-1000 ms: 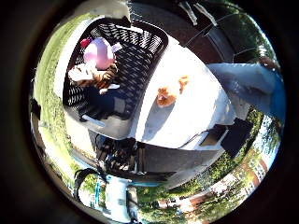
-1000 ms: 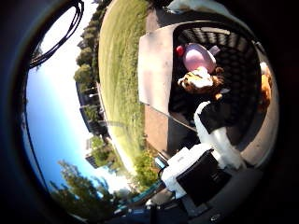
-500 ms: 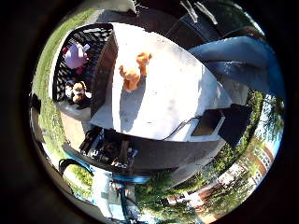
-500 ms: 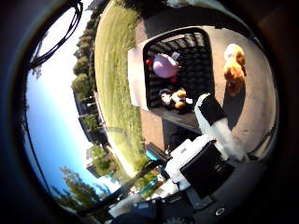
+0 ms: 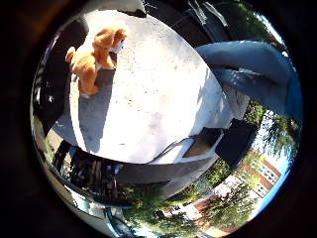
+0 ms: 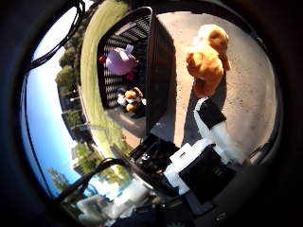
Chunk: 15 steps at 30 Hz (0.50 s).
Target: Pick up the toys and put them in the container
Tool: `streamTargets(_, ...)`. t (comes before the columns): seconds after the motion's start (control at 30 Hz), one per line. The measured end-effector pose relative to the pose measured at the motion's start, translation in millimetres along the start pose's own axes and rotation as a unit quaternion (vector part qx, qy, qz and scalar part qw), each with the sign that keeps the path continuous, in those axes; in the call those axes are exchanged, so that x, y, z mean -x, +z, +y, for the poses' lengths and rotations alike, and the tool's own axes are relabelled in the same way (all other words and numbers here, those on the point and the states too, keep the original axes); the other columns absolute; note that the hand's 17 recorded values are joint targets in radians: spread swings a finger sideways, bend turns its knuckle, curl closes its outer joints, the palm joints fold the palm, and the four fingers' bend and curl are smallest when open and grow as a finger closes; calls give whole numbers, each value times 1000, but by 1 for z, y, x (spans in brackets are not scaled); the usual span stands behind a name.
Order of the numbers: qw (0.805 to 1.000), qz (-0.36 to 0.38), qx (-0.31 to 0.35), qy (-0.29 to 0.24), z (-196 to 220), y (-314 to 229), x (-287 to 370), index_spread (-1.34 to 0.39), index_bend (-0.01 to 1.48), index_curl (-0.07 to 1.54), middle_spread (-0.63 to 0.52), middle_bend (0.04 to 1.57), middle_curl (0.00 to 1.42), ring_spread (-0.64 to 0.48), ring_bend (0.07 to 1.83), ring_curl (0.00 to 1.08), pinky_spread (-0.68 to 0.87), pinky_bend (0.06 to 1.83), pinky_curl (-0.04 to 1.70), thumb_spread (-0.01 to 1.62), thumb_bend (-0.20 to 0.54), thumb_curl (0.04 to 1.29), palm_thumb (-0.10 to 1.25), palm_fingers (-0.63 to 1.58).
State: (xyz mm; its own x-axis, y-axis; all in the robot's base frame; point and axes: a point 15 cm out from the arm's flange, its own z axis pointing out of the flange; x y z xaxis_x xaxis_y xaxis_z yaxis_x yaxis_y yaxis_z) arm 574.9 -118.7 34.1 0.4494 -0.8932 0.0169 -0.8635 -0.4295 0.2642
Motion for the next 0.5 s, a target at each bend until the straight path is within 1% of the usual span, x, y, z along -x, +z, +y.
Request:
streamTargets(0.17, 999, 42, 2, -31, -17, 28, -8, -338, 132, 219, 33, 174, 306, 234, 359, 325, 417, 511, 331, 1086, -34, 438, 712, 14)
streamTargets(0.3, 996, 63, 14, -57, -28, 47, 1, -325, 140, 210, 25, 170, 308, 237, 370, 328, 415, 542, 332, 1069, -44, 402, 684, 6)
streamTargets(0.4, 995, 68, 9, -67, -39, 62, 8, -315, 145, 205, 23, 174, 311, 239, 379, 330, 416, 564, 330, 1058, -46, 371, 638, 11)
streamTargets(0.5, 995, 68, 10, -75, -45, 74, 17, -300, 155, 207, 17, 182, 314, 241, 384, 329, 415, 564, 323, 1052, -38, 355, 624, 31)
